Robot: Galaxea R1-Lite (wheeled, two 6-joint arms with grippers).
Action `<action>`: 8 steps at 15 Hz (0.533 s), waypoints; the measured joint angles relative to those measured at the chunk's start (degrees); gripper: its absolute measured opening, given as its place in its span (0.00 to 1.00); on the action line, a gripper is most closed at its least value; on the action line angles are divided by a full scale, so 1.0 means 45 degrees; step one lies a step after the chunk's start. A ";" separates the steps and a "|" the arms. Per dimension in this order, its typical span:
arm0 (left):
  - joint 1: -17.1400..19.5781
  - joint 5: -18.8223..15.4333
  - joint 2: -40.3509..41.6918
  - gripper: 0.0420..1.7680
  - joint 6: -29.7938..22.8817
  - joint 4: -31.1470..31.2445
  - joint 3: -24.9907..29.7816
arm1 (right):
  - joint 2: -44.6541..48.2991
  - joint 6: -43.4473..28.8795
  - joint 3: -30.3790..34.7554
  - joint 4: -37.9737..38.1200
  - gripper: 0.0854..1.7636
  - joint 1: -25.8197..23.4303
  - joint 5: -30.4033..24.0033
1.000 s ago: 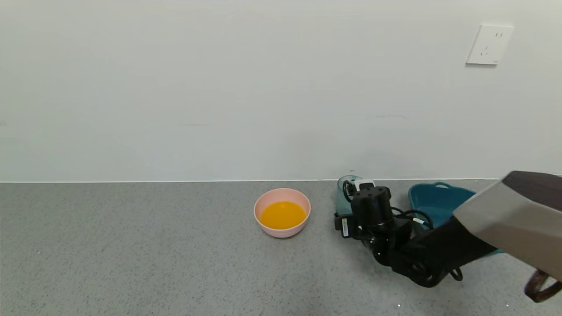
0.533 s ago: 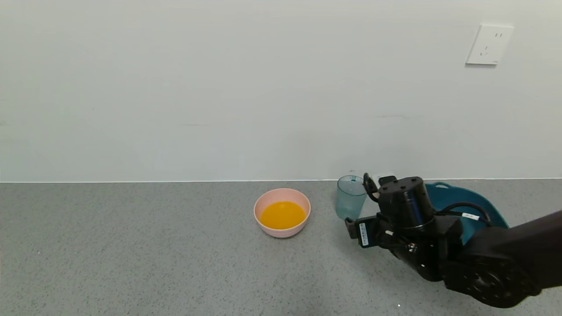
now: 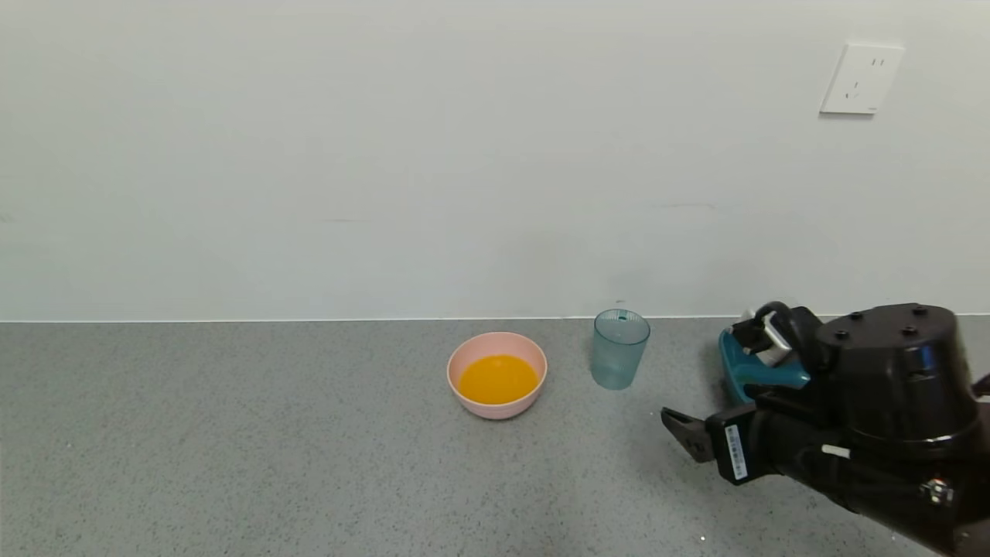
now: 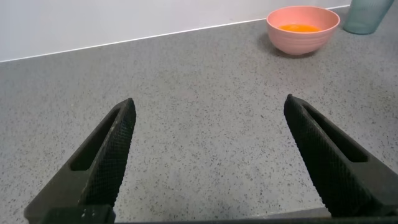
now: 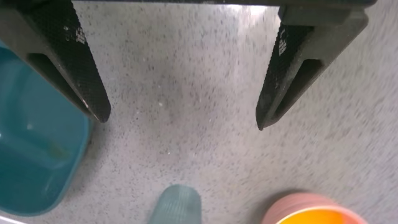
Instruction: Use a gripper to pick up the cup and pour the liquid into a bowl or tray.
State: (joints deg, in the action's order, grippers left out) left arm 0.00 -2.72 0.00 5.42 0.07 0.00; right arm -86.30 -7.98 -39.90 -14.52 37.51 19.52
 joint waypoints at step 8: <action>0.0000 0.0000 0.0000 0.97 0.0000 0.0005 0.0000 | 0.4760 0.1709 0.2159 0.0412 0.96 -0.0937 -0.1956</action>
State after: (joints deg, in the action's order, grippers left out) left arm 0.00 -2.72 0.00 5.42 0.10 0.00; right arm -64.88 -0.29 -30.18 -12.67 33.29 10.72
